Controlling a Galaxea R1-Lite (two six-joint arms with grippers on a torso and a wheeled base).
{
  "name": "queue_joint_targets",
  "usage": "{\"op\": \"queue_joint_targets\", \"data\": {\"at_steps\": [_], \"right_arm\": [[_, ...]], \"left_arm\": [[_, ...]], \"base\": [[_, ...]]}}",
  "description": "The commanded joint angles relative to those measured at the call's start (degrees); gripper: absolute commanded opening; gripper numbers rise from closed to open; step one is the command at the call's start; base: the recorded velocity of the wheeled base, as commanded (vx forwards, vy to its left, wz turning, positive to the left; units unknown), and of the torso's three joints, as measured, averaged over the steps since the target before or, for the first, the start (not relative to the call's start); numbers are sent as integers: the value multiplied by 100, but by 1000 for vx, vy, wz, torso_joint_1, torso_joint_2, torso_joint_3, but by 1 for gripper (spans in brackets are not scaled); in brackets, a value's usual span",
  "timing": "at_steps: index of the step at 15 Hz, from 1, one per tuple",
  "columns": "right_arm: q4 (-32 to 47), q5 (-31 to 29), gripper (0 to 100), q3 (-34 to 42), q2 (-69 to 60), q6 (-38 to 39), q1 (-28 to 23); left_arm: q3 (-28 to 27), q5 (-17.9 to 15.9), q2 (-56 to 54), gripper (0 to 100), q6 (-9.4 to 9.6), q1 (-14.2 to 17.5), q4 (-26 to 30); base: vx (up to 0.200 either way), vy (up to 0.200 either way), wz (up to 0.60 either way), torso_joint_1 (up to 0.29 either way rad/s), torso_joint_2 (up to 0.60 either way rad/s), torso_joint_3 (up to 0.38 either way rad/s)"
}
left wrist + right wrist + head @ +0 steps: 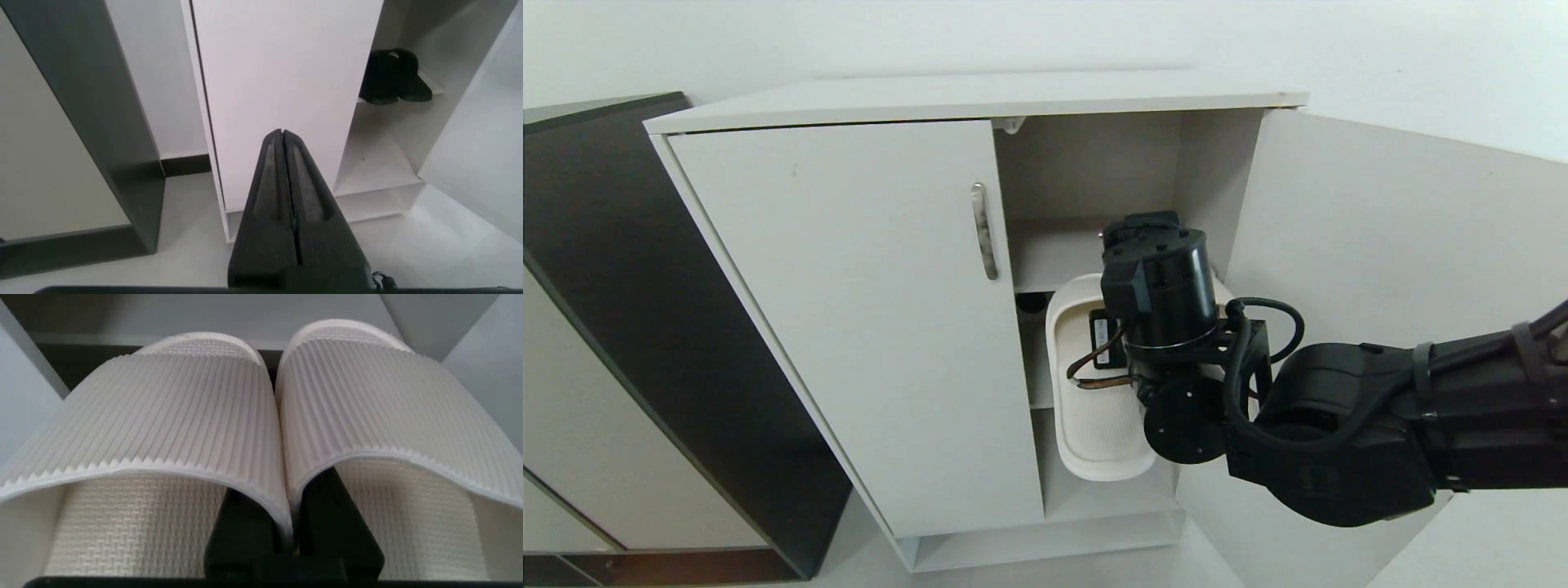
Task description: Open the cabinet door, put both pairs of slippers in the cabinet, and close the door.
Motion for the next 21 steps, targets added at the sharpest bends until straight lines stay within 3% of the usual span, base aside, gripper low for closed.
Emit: {"op": "queue_joint_targets", "data": {"at_steps": [1, 9, 15, 21], "right_arm": [[-4, 4, 0, 6, 13, -1, -20], [-13, 4, 0, 6, 13, -10, -29], [-74, 435, 0, -56, 74, -45, -55], [181, 813, 0, -882, 637, -54, -565]], "left_arm": [[0, 0, 5, 0, -1, 2, 0], [0, 0, 5, 0, -1, 2, 0], [0, 0, 5, 0, -1, 2, 0], [0, 0, 5, 0, -1, 2, 0]], "base": [[200, 0, 0, -2, -7, -2], [200, 0, 0, 4, 5, 4], [0, 0, 0, 0, 0, 0], [0, 0, 0, 0, 0, 0]]}}
